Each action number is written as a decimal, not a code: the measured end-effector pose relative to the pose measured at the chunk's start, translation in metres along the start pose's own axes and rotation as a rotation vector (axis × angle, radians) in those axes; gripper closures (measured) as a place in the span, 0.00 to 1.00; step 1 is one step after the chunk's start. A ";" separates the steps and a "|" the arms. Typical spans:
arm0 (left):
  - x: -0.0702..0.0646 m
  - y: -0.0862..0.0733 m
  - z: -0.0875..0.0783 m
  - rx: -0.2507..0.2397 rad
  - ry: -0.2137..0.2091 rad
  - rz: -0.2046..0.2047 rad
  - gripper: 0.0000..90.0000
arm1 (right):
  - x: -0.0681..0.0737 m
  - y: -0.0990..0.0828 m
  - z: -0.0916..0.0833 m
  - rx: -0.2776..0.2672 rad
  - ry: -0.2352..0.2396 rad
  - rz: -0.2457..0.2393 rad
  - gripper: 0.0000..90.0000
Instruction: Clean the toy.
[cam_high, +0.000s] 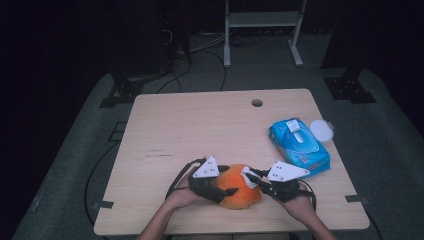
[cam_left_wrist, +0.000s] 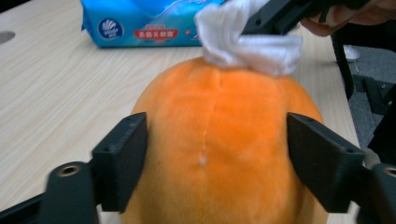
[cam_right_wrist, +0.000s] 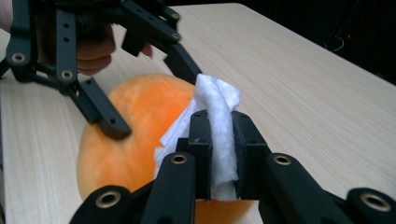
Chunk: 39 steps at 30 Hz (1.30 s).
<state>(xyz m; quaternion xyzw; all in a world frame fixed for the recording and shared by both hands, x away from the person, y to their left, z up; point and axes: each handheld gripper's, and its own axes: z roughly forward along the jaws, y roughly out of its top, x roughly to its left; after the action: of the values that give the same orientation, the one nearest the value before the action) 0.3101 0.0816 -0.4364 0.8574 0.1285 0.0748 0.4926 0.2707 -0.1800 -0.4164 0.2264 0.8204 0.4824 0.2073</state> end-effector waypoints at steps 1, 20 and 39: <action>0.002 -0.001 -0.001 0.000 0.004 -0.007 0.29 | -0.003 -0.002 0.000 0.002 -0.002 0.004 0.88; 0.017 -0.017 -0.012 -0.036 -0.019 -0.100 0.30 | 0.000 -0.008 -0.005 0.013 0.053 0.028 0.88; -0.003 -0.010 0.003 -0.046 -0.020 -0.013 0.29 | -0.008 0.001 0.003 -0.036 -0.005 0.079 0.88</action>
<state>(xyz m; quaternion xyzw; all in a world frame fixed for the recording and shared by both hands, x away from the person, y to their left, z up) 0.3070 0.0828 -0.4465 0.8458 0.1276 0.0661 0.5138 0.2786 -0.1819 -0.4155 0.2561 0.8016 0.5042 0.1941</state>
